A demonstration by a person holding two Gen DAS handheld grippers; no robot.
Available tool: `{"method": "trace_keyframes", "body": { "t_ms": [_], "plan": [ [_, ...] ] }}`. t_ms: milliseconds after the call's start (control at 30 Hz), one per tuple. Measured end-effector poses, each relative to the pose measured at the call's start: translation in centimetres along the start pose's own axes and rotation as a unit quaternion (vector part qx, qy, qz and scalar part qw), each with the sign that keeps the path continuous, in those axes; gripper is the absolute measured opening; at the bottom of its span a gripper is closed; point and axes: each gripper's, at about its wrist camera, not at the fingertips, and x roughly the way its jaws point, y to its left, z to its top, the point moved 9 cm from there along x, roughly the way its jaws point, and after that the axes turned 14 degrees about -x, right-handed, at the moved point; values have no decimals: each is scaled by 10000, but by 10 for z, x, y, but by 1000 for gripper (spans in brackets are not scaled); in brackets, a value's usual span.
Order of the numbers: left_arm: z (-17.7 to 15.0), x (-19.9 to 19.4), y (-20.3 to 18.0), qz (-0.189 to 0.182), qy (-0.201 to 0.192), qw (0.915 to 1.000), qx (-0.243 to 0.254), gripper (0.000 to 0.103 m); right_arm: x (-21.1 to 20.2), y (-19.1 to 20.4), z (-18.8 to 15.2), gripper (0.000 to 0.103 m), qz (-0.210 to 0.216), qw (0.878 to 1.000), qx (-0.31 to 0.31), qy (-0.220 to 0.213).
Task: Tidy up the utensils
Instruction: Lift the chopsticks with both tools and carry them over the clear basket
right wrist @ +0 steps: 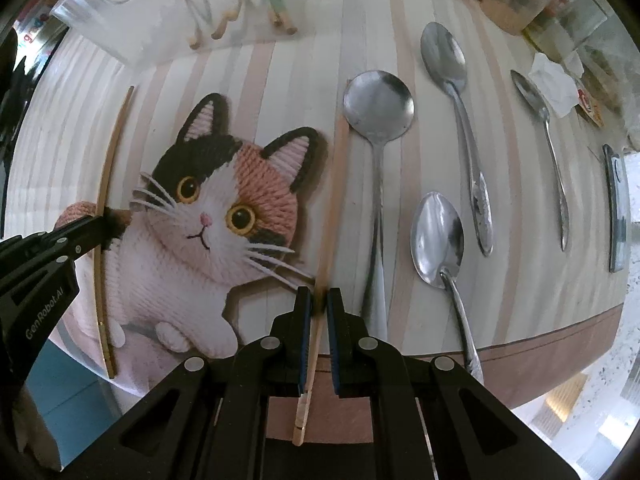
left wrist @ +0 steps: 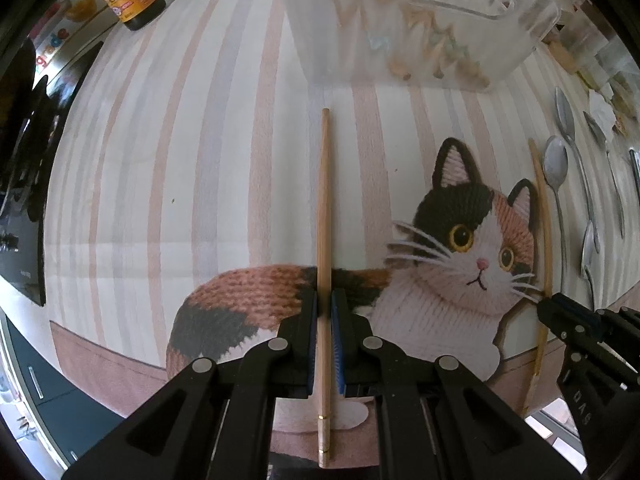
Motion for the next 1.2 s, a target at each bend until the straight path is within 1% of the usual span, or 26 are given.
{"method": "trace_keyframes", "body": {
  "t_ms": [100,167,267,400,533,633,733,767,867,967,1067,1167,1200],
  "plan": [
    [-8,-3,7,15,-21,10000,-96,5,-2,4,-6,7,86,9999,98,-78],
    [-12,-8,15,35,-82,9998,-158,5,-4,9,-11,7,238,9995,177,-119],
    [-14,-22,28,78,-250,9993,-272,5,-11,14,-14,7,315,9990,195,-261],
    [-9,-47,47,100,-529,9975,-448,5,-33,21,-14,7,434,9973,225,-540],
    [6,-87,61,10,-893,9939,-643,5,-61,25,-11,7,556,9943,262,-868],
    [20,-119,61,-98,-1176,9905,-709,5,-88,25,-7,7,633,9912,292,-1129],
    [43,-163,55,-383,-1519,9844,-798,5,-120,17,1,7,700,9870,280,-1420],
    [56,-173,58,-492,-1594,9827,-807,5,-131,9,10,7,742,9852,273,-1523],
    [86,-208,37,-868,-1772,9774,-753,5,-164,-5,35,7,864,9792,290,-1812],
    [112,-233,14,-1219,-1834,9731,-672,5,-199,-23,66,7,1091,9700,367,-2143],
    [146,-246,-11,-1585,-1691,9708,-610,5,-223,-30,103,7,1201,9635,381,-2361],
    [178,-242,-29,-1730,-1473,9718,-630,5,-233,-41,151,7,1239,9620,354,-2408],
    [191,-235,-35,-1774,-1317,9731,-657,5,-234,-43,166,7,1260,9625,326,-2382]
  ]
}}
